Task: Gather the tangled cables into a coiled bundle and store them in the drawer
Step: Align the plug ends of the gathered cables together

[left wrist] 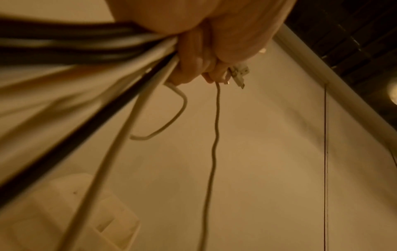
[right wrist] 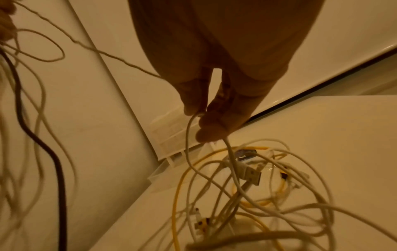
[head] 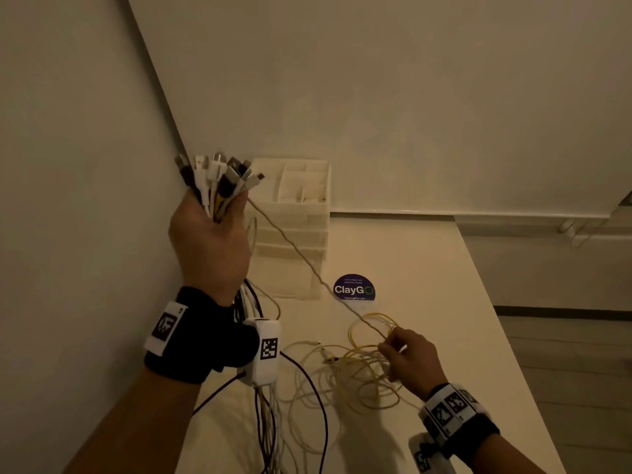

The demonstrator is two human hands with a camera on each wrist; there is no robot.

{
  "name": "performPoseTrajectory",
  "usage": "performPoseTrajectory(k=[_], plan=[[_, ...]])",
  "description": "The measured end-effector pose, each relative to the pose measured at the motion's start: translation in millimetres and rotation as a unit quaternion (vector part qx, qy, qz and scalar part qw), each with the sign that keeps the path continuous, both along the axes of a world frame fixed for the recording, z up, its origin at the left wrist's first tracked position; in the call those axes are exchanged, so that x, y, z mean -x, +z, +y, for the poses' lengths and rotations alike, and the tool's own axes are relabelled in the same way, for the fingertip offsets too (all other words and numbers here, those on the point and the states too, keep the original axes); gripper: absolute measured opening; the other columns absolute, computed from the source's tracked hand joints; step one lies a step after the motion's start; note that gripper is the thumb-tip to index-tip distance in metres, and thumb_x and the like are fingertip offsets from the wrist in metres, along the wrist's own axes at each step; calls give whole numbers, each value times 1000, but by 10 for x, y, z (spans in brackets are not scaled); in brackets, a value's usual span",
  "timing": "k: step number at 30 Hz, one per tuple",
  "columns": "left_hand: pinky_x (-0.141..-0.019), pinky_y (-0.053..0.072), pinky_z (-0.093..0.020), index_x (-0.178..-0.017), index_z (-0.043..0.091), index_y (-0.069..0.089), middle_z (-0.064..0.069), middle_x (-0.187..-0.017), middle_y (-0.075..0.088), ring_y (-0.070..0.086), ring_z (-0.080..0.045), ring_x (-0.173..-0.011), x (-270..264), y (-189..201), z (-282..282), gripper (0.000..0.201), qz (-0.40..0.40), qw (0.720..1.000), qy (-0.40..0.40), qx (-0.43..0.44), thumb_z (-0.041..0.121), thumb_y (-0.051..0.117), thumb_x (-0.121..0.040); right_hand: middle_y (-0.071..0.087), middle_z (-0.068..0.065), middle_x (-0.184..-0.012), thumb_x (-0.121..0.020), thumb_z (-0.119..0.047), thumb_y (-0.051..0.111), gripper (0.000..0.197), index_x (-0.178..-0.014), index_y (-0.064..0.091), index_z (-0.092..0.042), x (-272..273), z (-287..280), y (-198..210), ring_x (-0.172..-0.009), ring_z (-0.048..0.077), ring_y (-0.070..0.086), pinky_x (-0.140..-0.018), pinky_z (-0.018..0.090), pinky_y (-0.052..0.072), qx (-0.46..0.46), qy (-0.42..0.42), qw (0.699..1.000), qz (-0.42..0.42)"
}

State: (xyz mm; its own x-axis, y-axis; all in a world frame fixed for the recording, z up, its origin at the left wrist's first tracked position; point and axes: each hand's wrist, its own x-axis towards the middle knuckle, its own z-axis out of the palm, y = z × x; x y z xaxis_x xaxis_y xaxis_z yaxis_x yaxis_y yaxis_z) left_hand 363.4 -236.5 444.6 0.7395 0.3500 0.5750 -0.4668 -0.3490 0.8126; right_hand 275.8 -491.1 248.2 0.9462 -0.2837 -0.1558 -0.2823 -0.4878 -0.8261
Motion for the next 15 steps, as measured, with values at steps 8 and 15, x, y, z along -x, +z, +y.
performPoseTrajectory(k=[8,15], plan=[[-66,54,-31,-100,26,72,9,-82,72,66,-4,-73,275,-543,-442,19,168,956,-192,-145,23,75,-82,64,8,-78,-86,-11,69,9,-78,70,-14,-73,57,330,-47,19,63,-48,25,53,-40,1,993,-108],[-60,35,-17,-97,20,69,0,-86,73,63,-25,-81,303,-949,-869,9,229,887,-291,-277,24,66,-89,58,6,-76,-87,-6,67,16,-85,74,-20,-165,115,702,-52,13,59,-46,23,51,-4,67,977,-205]])
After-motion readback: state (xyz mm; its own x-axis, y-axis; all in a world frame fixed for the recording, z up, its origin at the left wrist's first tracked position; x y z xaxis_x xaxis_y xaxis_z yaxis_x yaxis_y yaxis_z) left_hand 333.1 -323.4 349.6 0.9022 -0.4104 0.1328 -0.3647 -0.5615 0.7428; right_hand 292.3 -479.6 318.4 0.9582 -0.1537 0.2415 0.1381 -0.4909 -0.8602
